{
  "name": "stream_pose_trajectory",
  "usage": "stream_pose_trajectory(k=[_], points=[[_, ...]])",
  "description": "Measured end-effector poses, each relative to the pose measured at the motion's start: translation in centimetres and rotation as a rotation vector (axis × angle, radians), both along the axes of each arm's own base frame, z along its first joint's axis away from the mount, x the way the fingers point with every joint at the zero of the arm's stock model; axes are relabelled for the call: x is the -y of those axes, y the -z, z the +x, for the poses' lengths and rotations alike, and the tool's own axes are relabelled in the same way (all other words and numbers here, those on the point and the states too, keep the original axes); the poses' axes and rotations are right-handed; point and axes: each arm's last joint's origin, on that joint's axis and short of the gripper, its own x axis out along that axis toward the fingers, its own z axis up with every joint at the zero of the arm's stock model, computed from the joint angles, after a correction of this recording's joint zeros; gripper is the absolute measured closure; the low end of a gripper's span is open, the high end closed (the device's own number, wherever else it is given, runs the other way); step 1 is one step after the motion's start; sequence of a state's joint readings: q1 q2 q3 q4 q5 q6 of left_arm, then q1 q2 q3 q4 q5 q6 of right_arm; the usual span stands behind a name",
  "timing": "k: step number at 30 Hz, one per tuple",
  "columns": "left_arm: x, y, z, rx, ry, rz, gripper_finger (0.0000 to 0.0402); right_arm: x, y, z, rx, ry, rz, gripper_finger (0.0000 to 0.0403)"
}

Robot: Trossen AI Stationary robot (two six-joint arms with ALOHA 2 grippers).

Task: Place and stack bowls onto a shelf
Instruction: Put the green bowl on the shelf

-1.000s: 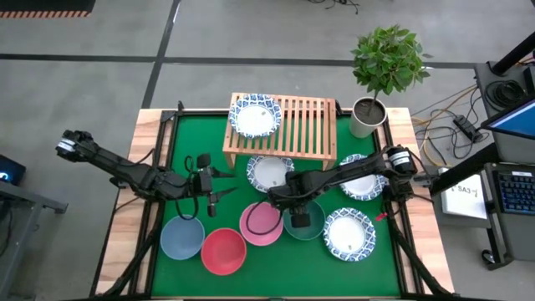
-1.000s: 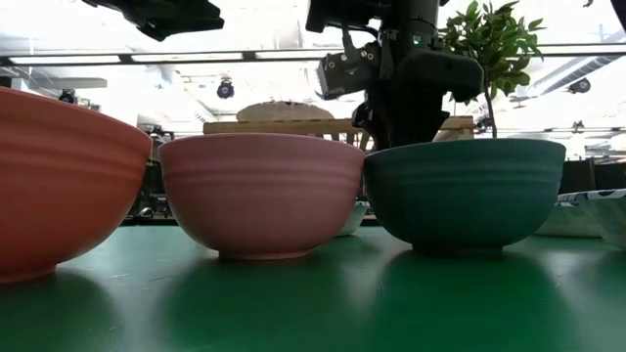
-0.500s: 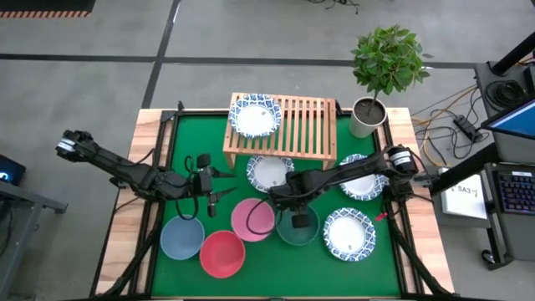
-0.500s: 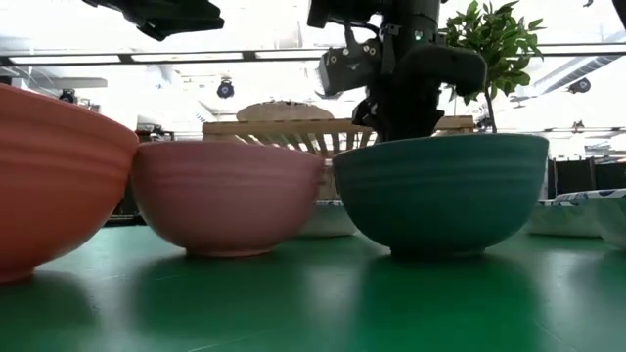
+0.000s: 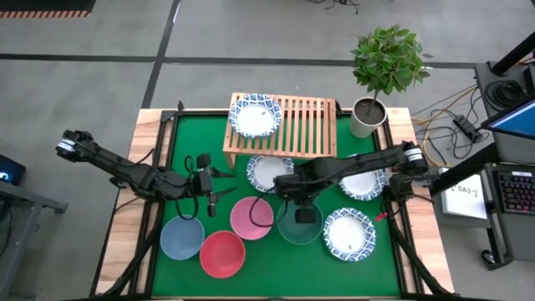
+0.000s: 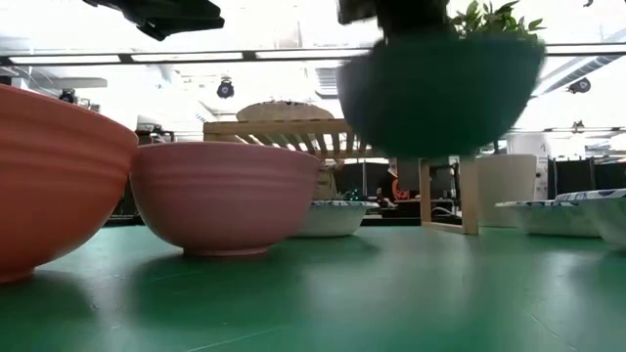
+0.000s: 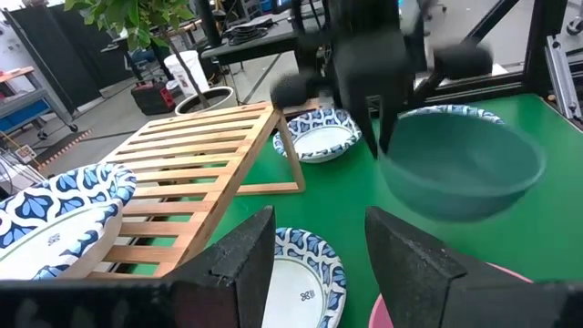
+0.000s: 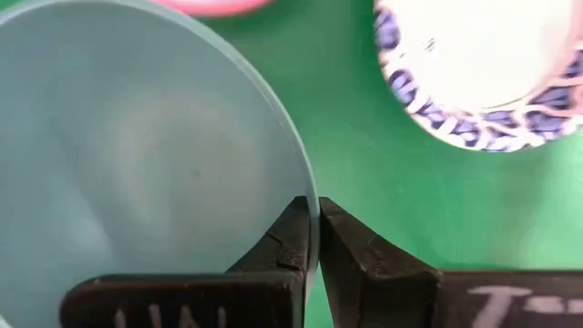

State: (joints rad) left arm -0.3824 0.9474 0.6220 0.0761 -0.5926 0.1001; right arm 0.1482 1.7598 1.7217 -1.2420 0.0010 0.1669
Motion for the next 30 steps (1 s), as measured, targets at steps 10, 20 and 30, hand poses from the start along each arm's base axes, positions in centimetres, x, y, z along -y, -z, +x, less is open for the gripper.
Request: stream_pose_trajectory(k=[10, 20, 30], points=[[0.0, 0.0, 0.0, 0.0, 0.0, 0.0, 0.0247, 4.0, -10.0, -2.1, 0.26, 0.296, 0.065, 0.0392], [0.0, 0.1, 0.0, -0.004, 0.0, 0.002, 0.0247, 12.7, -12.9, -5.9, 0.244, 0.626, 0.009, 0.0392], [0.0, 0.0, 0.0, -0.004, 0.0, 0.002, 0.0247, 21.5, -12.5, -9.7, 0.218, 0.825, -0.058, 0.0392]])
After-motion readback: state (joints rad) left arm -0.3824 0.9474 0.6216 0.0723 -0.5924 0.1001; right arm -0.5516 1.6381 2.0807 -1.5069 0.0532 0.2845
